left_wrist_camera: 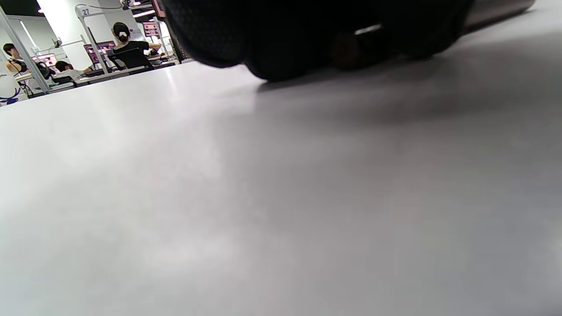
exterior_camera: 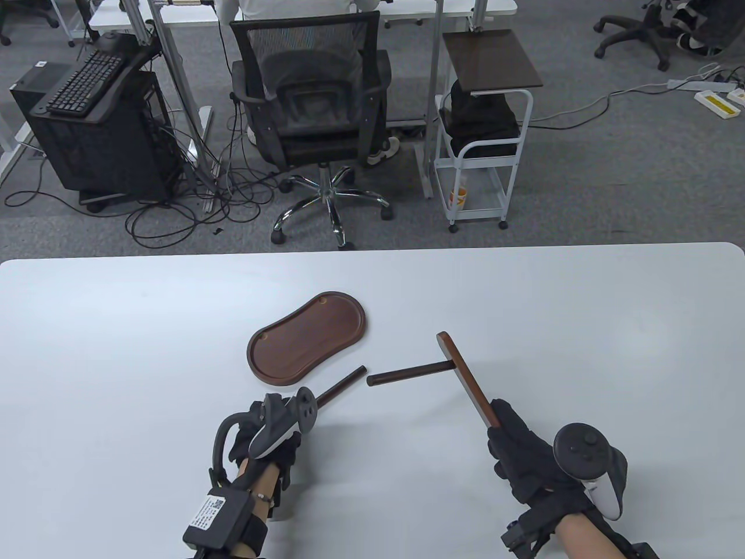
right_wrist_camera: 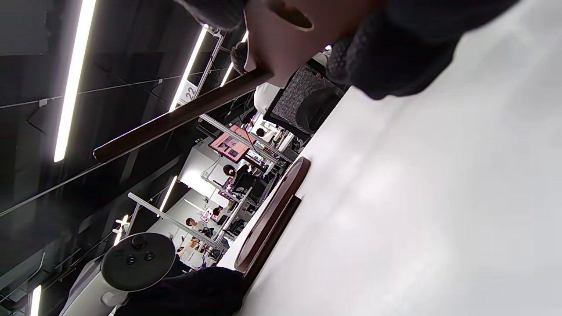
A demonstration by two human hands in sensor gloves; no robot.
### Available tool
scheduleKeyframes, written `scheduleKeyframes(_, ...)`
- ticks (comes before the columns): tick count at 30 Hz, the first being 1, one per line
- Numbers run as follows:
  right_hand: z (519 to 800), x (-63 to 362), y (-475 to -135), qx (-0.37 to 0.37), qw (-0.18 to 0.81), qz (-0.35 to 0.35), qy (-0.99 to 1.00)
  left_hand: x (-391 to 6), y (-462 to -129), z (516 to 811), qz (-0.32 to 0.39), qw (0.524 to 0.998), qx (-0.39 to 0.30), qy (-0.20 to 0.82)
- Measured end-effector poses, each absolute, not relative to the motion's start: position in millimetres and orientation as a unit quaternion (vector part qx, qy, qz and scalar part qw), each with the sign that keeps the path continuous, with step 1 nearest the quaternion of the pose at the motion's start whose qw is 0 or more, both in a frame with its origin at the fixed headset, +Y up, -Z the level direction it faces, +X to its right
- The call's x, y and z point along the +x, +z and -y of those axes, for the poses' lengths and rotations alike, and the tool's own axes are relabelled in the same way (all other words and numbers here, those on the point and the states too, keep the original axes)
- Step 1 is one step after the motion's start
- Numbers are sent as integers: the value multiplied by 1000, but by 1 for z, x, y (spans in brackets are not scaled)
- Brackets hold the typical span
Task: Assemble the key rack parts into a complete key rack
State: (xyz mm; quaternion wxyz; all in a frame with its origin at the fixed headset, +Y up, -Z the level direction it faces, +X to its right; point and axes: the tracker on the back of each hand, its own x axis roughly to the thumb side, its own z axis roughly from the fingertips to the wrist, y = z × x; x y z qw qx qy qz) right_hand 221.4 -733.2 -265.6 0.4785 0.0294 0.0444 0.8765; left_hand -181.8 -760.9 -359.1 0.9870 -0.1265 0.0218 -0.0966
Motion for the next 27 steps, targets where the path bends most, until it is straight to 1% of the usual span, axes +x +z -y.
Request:
scheduleKeyframes(9, 733, 222, -266, 29, 478, -45, 877, -176, -356, 762, 4, 983, -128, -130)
scheduleKeyframes(13, 734, 222, -266, 28, 479, -47, 876, -174, -353, 760, 13, 982, -116, -146)
scheduleKeyframes(17, 734, 222, -265, 26, 482, -49, 874, -172, -350, 756, 17, 985, -98, -140)
scheduleKeyframes(20, 734, 223, -265, 23, 487, -50, 872, -171, -349, 750, 23, 987, -96, -127)
scheduleKeyframes(27, 735, 227, -266, 10, 498, -48, 866, -152, -339, 727, 64, 992, -57, -95)
